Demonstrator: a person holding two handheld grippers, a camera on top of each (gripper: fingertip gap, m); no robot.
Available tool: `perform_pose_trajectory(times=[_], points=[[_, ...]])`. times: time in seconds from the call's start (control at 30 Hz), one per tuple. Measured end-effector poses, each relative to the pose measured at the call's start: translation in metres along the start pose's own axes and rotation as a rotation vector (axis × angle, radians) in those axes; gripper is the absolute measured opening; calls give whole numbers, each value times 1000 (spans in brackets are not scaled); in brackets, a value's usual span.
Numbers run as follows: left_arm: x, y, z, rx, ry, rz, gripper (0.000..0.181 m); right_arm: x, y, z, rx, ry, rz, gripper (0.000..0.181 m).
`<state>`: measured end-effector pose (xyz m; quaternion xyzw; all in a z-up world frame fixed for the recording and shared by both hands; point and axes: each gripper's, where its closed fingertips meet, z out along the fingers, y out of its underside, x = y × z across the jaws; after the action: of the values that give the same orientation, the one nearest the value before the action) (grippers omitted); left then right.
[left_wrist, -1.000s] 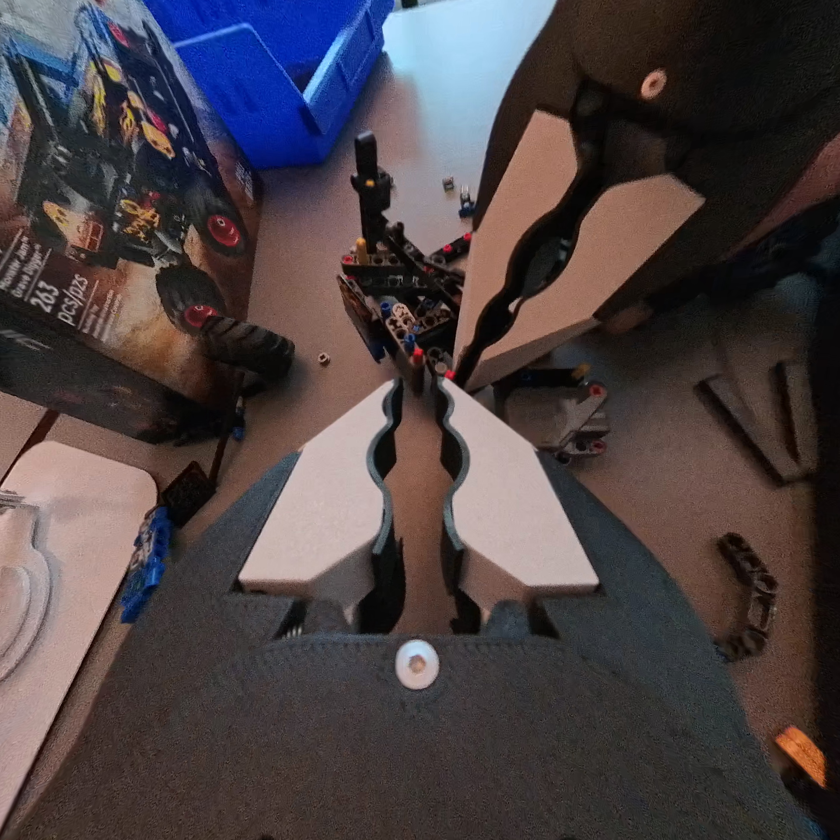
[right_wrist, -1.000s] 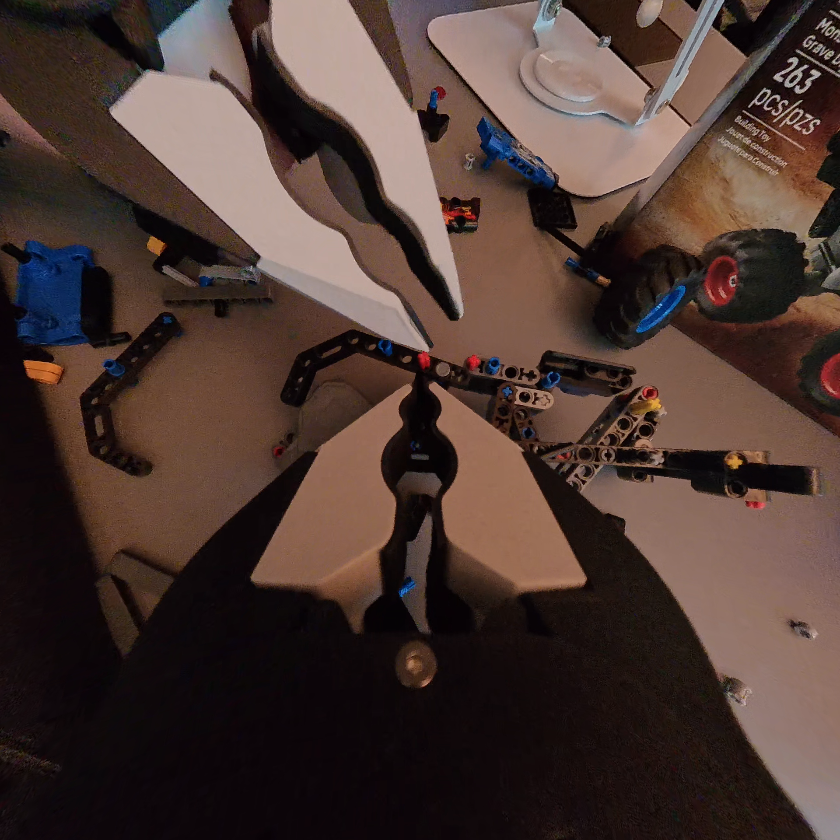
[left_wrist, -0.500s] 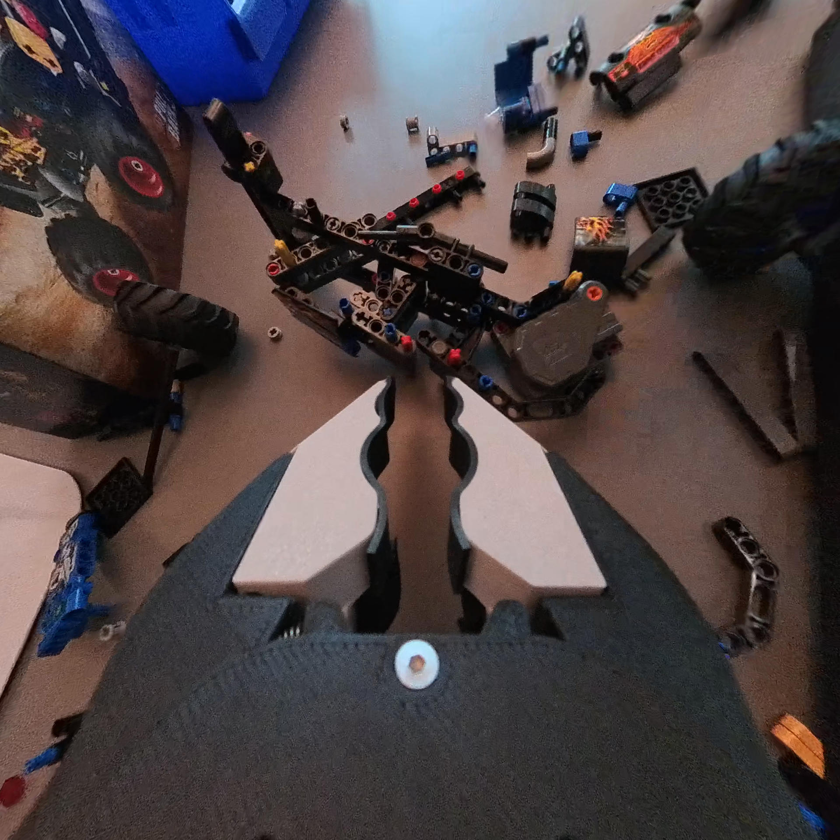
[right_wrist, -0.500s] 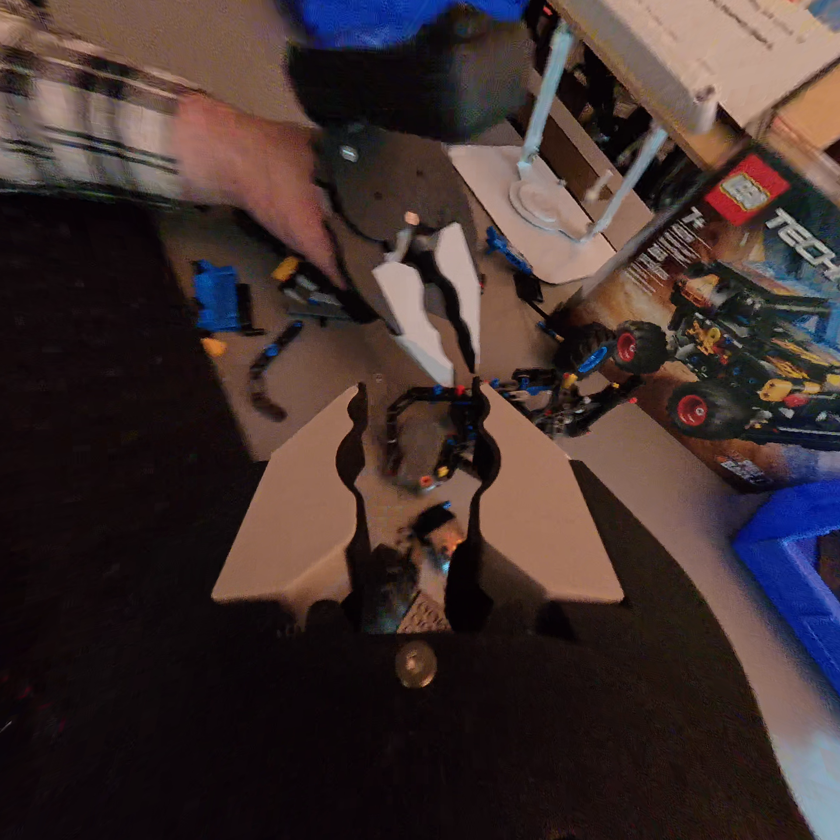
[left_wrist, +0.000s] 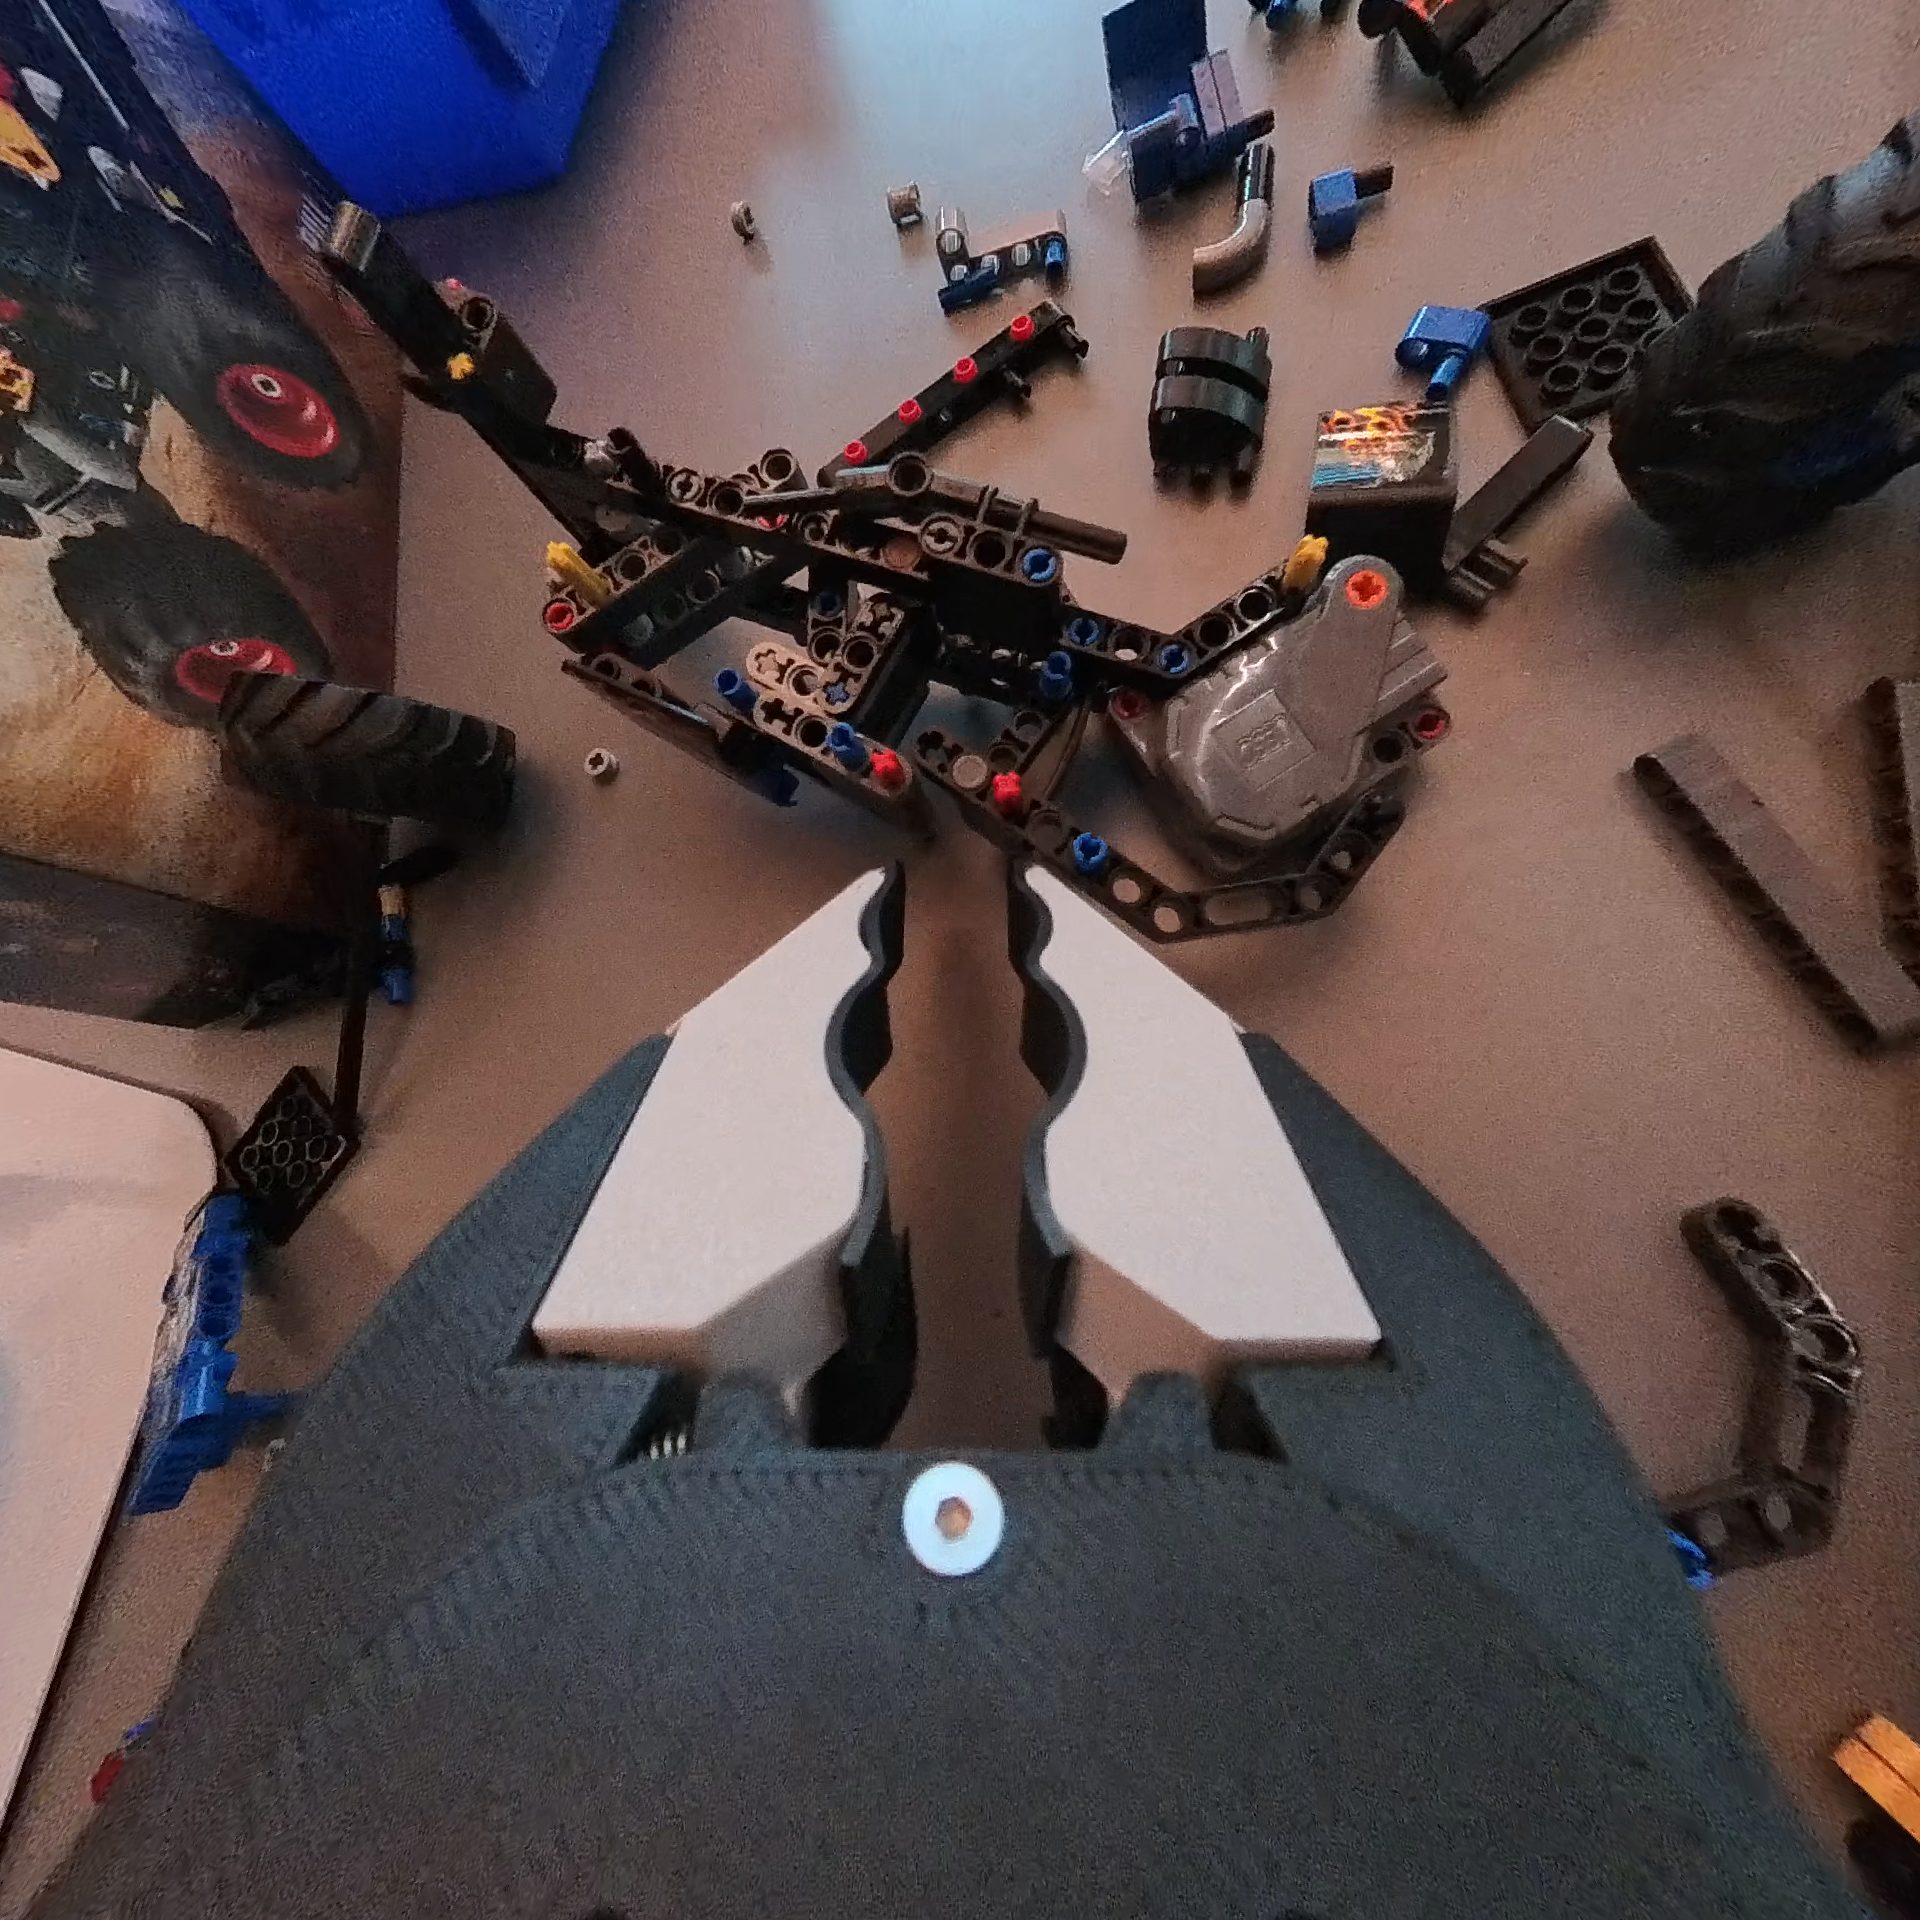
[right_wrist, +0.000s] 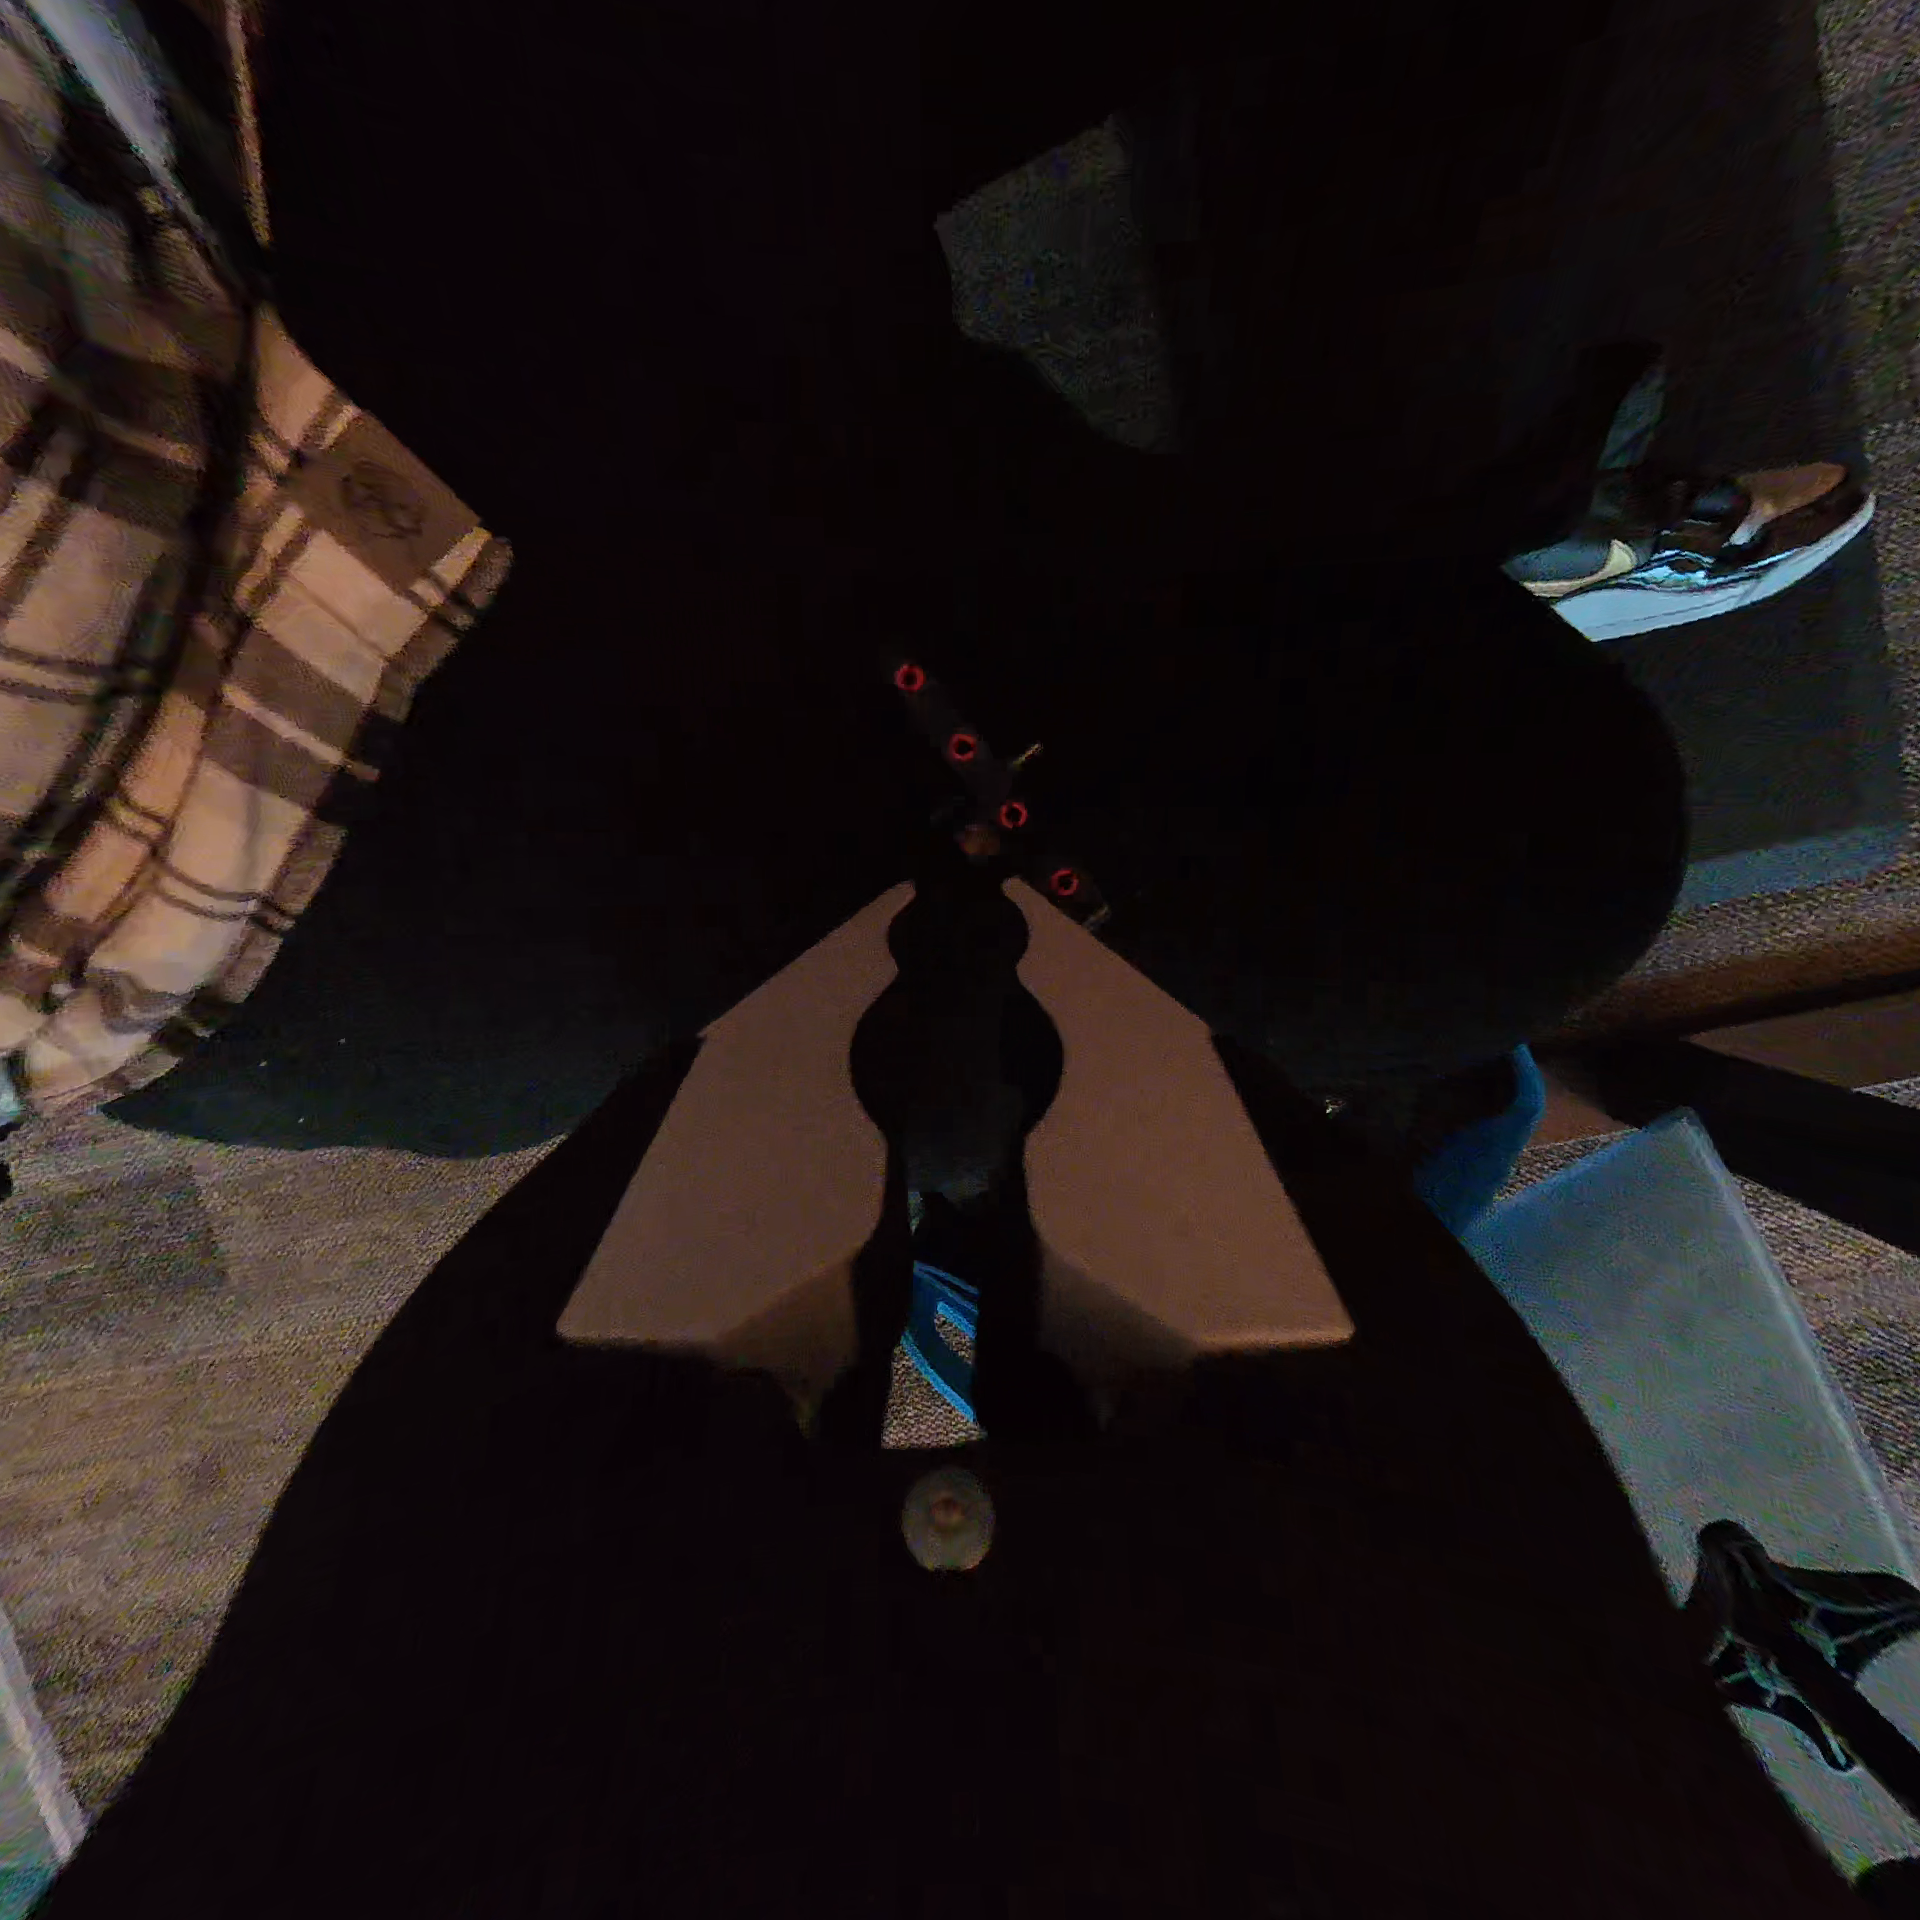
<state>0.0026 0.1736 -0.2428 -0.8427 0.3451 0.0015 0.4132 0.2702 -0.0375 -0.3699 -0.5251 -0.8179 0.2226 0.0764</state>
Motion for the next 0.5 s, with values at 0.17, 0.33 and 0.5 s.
perform_pose_trajectory(times=[0.17,0.33,0.5], points=[[0,3,4,-10,-8,12,18,5,4,15,16,-20,33,6],[0,4,4,-14,-5,16,17,12,-14,-13,115,42,12,31],[2,5,6,-22,-2,23,17,16,-4,20,61,49,-21,40]])
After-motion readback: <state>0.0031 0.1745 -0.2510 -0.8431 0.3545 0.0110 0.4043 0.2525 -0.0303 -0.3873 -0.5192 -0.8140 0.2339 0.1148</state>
